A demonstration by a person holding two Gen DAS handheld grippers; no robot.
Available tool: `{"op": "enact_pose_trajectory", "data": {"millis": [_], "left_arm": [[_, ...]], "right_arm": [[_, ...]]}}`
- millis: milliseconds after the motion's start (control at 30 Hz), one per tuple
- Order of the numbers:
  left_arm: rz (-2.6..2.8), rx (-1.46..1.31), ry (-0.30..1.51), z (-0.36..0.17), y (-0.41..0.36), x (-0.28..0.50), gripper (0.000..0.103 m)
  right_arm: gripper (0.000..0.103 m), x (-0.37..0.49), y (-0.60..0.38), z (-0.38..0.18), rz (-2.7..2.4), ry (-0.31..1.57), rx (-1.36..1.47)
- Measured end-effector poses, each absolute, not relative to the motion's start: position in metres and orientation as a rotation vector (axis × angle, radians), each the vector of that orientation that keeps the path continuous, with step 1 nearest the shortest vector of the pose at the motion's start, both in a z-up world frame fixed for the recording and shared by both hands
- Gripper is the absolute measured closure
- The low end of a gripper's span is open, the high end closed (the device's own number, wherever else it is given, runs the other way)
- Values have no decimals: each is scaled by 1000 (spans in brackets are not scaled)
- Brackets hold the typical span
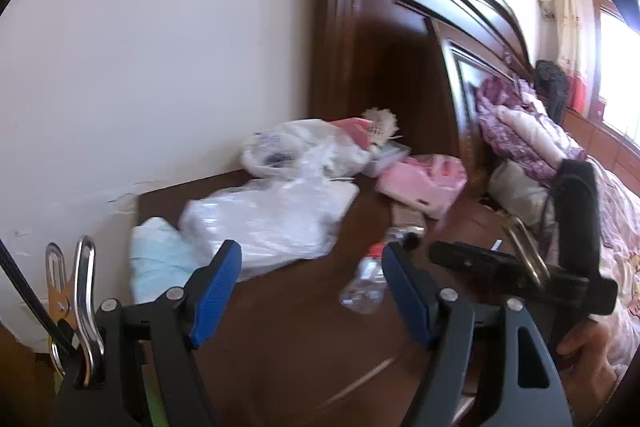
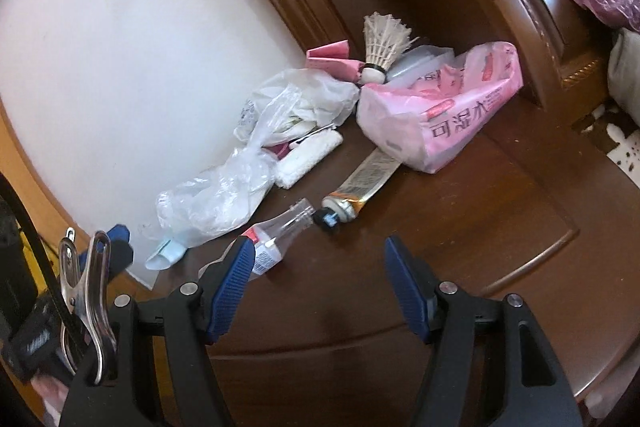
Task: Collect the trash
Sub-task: 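Move both tools back up to the bedside table, then close both grippers on the clear plastic bag on the table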
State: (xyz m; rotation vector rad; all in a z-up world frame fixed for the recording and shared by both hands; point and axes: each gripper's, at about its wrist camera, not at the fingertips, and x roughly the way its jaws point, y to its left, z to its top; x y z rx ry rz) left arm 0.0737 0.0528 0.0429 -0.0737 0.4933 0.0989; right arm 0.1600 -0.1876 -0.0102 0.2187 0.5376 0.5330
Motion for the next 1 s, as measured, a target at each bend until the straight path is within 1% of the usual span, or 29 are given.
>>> {"op": "enact_pose_trajectory", "data": {"millis": [233, 433, 600, 667, 700, 733, 767, 900, 1000], "left_arm": [[210, -46, 532, 42, 106, 73, 27], [200, -121, 603, 29, 139, 90, 27], [118, -182, 650, 25, 141, 120, 27], [95, -226, 674, 24, 145, 135, 35], [81, -241, 686, 23, 146, 140, 55], [68, -254, 713, 20, 148, 146, 86], [66, -261, 732, 18, 148, 148, 95], [-1, -317, 645, 25, 149, 132, 100], [-45, -316, 563, 37, 142, 117, 101]], "right_arm": [[35, 154, -159, -8, 491, 479, 47], [35, 152, -144, 3, 511, 455, 23], [35, 161, -125, 28, 532, 469, 41], [35, 169, -115, 36, 530, 481, 58], [35, 173, -113, 36, 535, 484, 75], [35, 178, -110, 35, 533, 494, 93], [35, 184, -108, 32, 527, 512, 113], [35, 204, -102, 16, 547, 598, 197], [35, 216, -100, 6, 607, 656, 291]]}}
